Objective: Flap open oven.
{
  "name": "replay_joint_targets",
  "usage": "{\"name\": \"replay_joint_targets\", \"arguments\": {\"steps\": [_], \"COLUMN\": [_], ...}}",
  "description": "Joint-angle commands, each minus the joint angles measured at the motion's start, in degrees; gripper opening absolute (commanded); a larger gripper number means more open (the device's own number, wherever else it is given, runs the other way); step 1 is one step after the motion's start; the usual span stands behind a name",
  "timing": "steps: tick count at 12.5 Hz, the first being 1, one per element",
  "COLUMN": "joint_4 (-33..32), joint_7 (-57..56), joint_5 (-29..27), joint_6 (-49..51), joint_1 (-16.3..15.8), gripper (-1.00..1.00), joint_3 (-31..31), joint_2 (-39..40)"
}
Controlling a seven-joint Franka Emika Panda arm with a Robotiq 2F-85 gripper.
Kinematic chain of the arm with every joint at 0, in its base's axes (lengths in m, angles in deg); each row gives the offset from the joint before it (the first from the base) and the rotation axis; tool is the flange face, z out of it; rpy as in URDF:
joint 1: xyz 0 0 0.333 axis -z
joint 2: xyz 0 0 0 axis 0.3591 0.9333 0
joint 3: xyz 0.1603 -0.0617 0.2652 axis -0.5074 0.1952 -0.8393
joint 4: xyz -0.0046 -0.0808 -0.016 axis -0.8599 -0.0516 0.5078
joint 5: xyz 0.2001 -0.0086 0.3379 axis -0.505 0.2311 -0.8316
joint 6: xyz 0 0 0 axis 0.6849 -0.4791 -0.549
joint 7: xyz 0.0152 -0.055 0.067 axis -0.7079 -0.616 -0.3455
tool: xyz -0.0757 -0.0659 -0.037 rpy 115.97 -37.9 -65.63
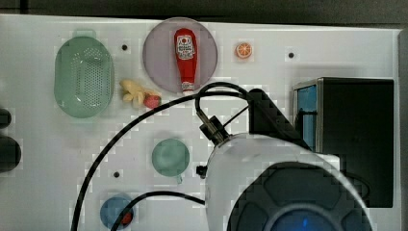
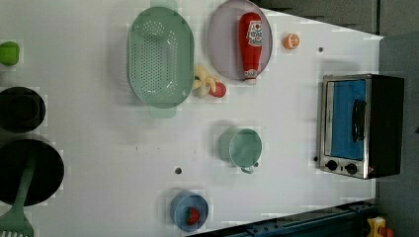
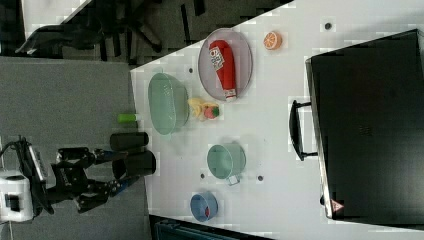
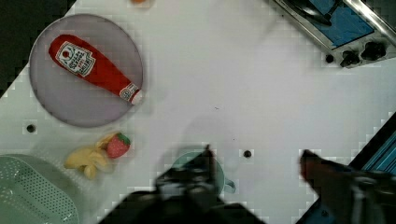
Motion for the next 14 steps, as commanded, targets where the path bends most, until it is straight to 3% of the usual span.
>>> {"name": "replay_joint_targets", "arguments": {"steps": [1, 2, 3, 5, 8, 14], "joint_4": [-1.07, -1.07, -1.08, -1.28, -2.75, -10.94], "joint_7": [-2.95, -2.98, -3.15, -7.57, -23.87, -55.65], "joint_5": [-0.48, -0.43, -0.39, -0.32, 0.56, 3.92], "joint_6": [0.88, 0.86, 0.77, 0.46, -2.13, -20.63], "joint_1": [1.19, 1.25, 1.33, 1.39, 1.51, 1.99], "gripper": [-0.32, -0.55, -0.65, -0.65, -0.65, -0.65], "joint_3": [0.11, 0.58, 1.29, 3.35, 7.71, 15.84], "joint_2": [2.57, 2.83, 3.22, 4.37, 6.57, 10.7]}}
